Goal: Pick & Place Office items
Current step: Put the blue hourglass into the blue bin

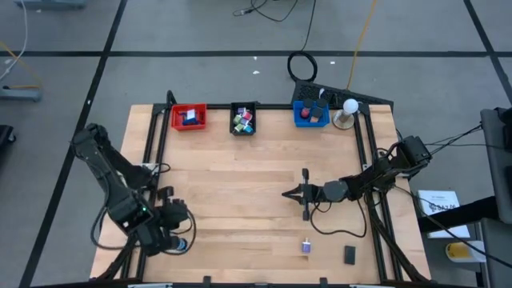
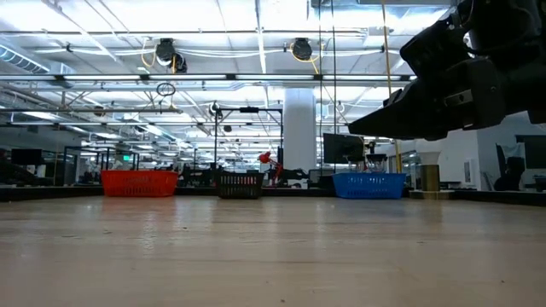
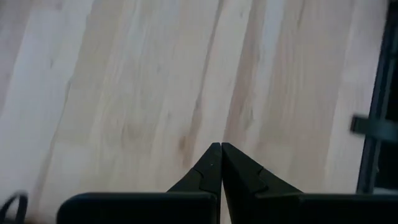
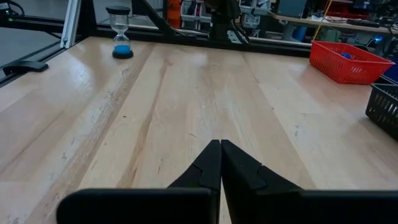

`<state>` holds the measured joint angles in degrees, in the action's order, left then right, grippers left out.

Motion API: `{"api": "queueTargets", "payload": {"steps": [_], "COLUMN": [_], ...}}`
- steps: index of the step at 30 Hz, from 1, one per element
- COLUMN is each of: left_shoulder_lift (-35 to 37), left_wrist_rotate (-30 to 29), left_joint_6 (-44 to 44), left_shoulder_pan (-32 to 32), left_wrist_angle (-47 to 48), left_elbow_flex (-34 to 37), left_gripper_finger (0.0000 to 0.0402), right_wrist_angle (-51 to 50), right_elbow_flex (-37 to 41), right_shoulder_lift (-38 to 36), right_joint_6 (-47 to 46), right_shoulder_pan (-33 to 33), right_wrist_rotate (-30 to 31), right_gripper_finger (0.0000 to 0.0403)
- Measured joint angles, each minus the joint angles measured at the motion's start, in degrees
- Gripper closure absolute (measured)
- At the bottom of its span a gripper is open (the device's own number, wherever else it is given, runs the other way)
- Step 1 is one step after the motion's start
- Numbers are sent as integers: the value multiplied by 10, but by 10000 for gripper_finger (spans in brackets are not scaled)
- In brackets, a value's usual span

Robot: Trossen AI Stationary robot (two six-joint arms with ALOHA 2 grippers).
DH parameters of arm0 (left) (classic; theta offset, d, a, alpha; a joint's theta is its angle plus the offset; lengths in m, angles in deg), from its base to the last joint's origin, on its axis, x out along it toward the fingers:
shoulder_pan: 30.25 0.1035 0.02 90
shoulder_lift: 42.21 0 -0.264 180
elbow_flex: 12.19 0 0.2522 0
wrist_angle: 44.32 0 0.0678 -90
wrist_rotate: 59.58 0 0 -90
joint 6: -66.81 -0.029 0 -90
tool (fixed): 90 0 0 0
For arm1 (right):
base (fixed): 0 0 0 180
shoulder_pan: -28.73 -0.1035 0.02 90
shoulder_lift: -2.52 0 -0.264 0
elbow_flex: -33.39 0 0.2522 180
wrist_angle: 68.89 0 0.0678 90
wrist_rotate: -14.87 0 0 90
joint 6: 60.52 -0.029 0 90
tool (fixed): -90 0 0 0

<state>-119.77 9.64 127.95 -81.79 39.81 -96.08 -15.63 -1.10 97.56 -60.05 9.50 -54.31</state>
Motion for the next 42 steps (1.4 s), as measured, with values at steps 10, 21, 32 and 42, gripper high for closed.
{"api": "queueTargets", "payload": {"steps": [10, 21, 32, 42], "left_shoulder_lift": [-74, -137, -178, -178], "left_wrist_rotate": [99, 169, 187, 164], "left_joint_6": [130, 233, 215, 240], "left_shoulder_pan": [-49, -60, -53, -39], "left_wrist_angle": [63, 17, -4, 10], "left_elbow_flex": [-62, -81, -81, -81], "left_gripper_finger": [355, 204, 81, 57], "right_wrist_angle": [0, 0, 0, 0], "right_elbow_flex": [0, 0, 0, 0], "right_shoulder_lift": [0, 0, 0, 0], "right_joint_6": [0, 0, 0, 0], "right_shoulder_pan": [0, 0, 0, 0], "right_wrist_rotate": [0, 0, 0, 0], "right_gripper_finger": [401, 402, 401, 402]}}
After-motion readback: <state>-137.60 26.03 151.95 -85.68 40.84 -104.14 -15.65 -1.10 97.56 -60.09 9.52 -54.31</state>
